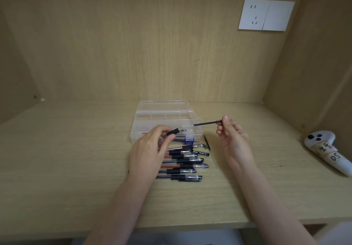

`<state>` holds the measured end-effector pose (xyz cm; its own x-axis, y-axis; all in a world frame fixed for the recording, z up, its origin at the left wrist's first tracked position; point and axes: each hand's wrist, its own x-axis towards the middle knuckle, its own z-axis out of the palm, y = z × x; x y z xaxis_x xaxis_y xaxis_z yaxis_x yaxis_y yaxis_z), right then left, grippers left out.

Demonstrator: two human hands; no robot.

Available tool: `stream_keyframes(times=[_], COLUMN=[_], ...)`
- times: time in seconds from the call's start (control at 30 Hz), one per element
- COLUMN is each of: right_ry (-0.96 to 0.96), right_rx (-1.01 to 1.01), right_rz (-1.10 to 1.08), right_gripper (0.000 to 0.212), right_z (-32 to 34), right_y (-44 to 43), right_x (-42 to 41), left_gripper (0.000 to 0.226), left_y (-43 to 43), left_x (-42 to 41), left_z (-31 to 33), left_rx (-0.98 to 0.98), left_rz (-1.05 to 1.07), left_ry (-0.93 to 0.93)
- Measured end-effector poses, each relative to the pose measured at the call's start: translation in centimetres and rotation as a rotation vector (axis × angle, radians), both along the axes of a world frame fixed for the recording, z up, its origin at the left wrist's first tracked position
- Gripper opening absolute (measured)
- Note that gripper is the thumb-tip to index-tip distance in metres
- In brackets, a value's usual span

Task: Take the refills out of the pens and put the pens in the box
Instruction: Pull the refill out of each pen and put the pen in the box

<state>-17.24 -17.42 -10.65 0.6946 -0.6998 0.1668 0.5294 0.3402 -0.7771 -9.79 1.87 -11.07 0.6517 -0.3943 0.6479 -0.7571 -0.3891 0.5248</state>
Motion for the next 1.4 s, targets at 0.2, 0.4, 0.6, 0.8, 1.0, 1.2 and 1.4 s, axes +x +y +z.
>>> stream_keyframes(times=[0.2, 0.4, 0.6, 0.8, 1.0, 1.2, 1.4], right_ry=[0.055, 0.303, 0.499, 0.757, 0.83, 0.685, 0.298], right_rx=[-0.087, -0.452, -0.791, -1.023, -1.037, -0.85, -0.442], right_rz=[-0.035, 0.049, -0.126, -0.27, -0.243, -0.272, 0.098], right_gripper=[0.015, 0.013, 0.007, 0.008, 0.009, 0.004, 0.013], right_z=[0.0, 0.3, -0.1, -1.6, -1.7, -1.1, 0.3], right_y=[0.0, 1.9, 2.1, 0.7, 0.5, 0.7, 2.2], right_x=[-0.4, -0.5, -0.7, -0.7, -0.7, -0.9, -1.4], left_gripper=[0.018, 0.016, 0.015, 0.015, 0.016, 0.016, 0.016], left_y=[0.1, 0.1, 0.1, 0.1, 0.0, 0.0, 0.0], left_x=[0.2, 0.2, 0.3, 0.3, 0.2, 0.2, 0.2], left_z=[-0.1, -0.3, -0.4, -0.5, -0.5, -0.5, -0.5], left_rx=[0.001, 0.017, 0.0, 0.003, 0.0, 0.014, 0.024], left_rz=[0.001, -0.037, -0.033, -0.048, -0.052, -0.052, -0.065], left_ry=[-0.024, -0.093, -0.083, -0.067, -0.068, -0.063, -0.055])
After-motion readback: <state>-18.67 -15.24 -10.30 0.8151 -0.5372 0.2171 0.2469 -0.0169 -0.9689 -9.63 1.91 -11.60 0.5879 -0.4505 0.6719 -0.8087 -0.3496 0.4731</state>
